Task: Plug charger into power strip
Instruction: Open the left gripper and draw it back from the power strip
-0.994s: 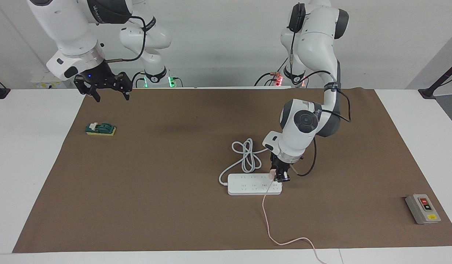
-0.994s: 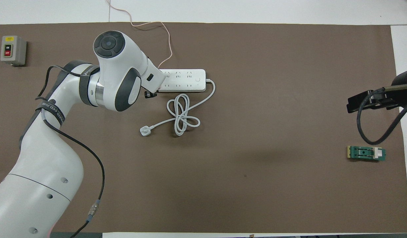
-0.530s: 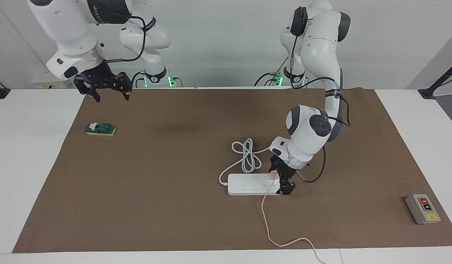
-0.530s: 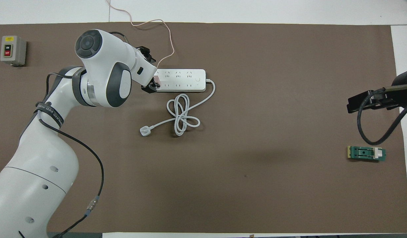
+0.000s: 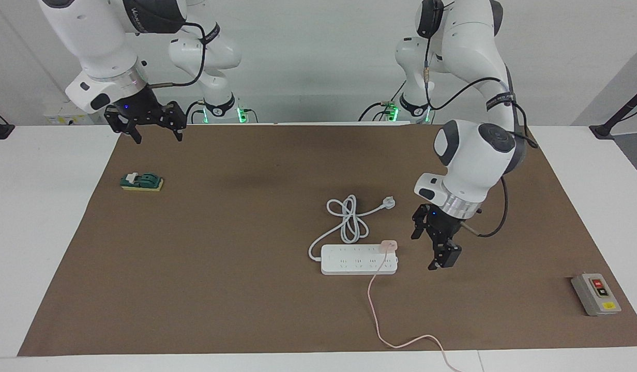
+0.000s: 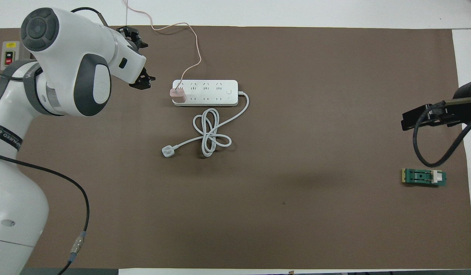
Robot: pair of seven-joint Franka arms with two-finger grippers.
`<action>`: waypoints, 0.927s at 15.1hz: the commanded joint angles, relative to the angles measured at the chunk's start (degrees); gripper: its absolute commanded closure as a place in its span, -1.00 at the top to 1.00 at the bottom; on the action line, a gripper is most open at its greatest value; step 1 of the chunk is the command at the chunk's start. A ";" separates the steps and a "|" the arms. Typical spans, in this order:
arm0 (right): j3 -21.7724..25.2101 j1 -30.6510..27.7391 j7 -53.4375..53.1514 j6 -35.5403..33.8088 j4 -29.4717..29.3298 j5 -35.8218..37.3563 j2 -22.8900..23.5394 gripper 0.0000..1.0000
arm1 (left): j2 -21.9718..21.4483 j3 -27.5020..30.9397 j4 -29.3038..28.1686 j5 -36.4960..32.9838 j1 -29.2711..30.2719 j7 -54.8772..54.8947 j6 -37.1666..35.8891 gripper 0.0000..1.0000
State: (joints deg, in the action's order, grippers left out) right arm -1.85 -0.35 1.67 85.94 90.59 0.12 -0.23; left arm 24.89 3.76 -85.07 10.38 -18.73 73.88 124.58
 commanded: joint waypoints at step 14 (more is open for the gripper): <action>-0.17 -0.97 0.97 0.63 1.61 -0.12 -1.26 1.00 | -19.35 1.69 -0.80 -4.74 5.19 -29.28 -27.88 1.00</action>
State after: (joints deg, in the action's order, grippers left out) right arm -1.72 -0.37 1.67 85.94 90.62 0.13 -0.23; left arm 8.29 5.55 -84.86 8.22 -13.74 52.04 100.17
